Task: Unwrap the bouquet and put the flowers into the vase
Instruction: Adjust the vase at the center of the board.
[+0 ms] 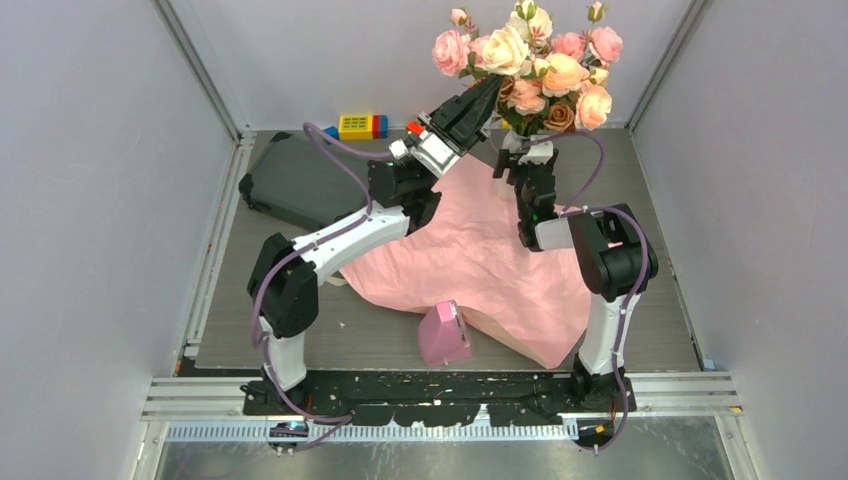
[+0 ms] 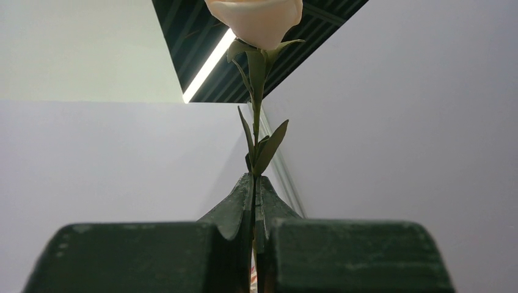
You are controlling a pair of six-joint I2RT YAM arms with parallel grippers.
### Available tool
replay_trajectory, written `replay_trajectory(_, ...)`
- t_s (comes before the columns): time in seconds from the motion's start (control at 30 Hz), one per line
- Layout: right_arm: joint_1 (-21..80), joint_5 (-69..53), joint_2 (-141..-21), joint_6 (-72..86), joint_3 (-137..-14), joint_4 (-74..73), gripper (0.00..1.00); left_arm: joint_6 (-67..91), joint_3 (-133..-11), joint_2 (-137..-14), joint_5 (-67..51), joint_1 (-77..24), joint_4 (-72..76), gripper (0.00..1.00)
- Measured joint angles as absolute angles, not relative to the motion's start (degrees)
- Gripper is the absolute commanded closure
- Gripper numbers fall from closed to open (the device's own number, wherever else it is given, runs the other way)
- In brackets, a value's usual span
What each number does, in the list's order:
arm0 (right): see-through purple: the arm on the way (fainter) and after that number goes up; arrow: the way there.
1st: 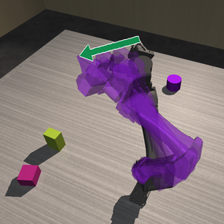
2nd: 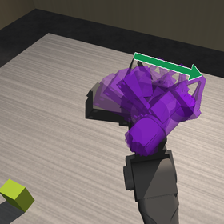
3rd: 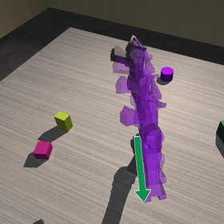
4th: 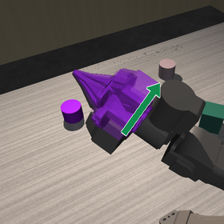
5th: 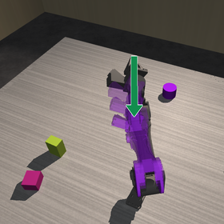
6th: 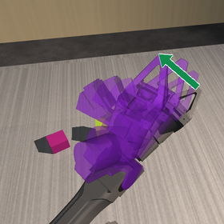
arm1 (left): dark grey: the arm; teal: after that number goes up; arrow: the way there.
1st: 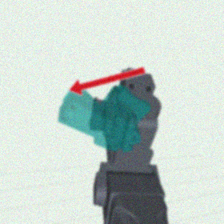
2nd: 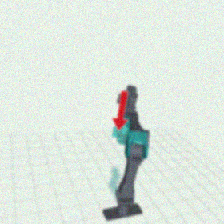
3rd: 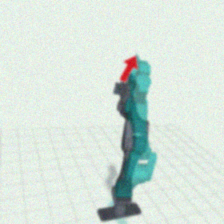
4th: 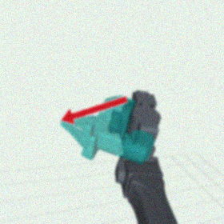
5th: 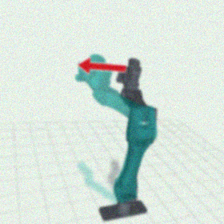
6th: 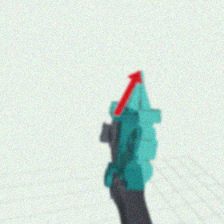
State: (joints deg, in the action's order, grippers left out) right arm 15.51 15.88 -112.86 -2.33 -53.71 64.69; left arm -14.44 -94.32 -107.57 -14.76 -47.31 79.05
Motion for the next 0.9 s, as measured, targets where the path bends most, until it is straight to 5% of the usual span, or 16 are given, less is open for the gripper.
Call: replay_trajectory(0.9, 16.67, 17.10, -111.72, -3.18, -50.83, 57.60, 0.01, -15.49, -92.90, -105.49, -14.74, -47.64, 79.07, 1.00)
